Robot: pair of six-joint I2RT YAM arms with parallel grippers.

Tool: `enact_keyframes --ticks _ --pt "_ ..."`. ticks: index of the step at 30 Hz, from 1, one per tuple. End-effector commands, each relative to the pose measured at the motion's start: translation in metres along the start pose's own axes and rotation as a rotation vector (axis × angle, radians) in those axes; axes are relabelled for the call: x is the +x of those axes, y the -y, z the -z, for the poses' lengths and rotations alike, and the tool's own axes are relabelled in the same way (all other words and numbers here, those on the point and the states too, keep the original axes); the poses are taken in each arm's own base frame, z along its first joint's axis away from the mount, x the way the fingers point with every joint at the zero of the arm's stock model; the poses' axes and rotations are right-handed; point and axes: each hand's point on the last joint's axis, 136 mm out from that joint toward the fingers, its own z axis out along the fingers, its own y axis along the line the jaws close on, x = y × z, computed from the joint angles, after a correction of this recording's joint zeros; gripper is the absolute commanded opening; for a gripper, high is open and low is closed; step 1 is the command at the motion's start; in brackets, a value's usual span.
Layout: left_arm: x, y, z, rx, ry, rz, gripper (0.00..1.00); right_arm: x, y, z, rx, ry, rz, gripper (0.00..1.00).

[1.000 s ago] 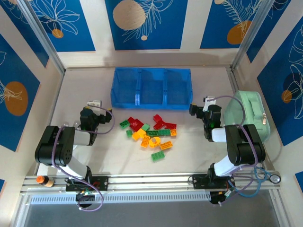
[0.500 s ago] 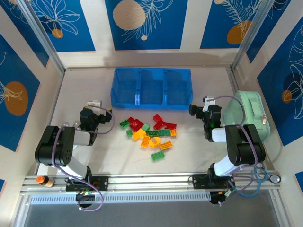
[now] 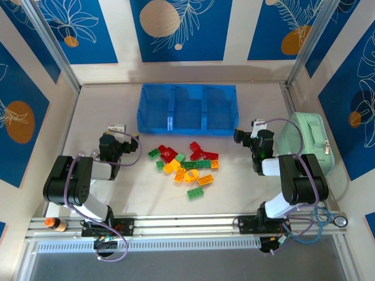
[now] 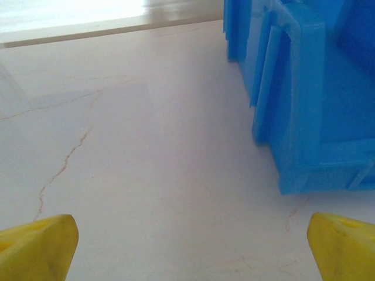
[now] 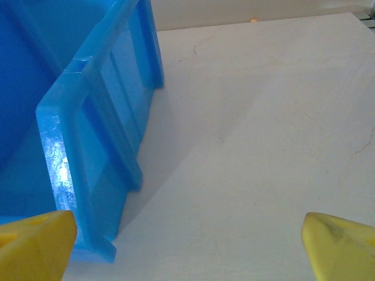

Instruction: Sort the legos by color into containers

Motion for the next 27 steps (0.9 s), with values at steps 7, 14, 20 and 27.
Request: enact_keyframes --ticks 7,14,20,27 --pt "-0.01 -0.005 -0.001 -0.01 0.025 -0.003 1.0 -0.011 -0.004 0.002 -0.044 0.007 -0.009 0.99" --pt "-0.069 -0.026 0.033 -0.232 -0.052 0.099 1.0 -0.089 -0.05 0.057 -0.136 0.079 0.098 0.99" --pt "-0.106 0.007 0.049 -0.027 -0.081 0.372 1.0 -0.076 -0.052 0.099 -0.195 -0.218 -0.375 0.99" --pt "-0.084 0.073 0.067 0.15 -0.324 0.299 0.95 -0.063 -0.086 0.126 -0.195 -0.308 -0.321 0.99"
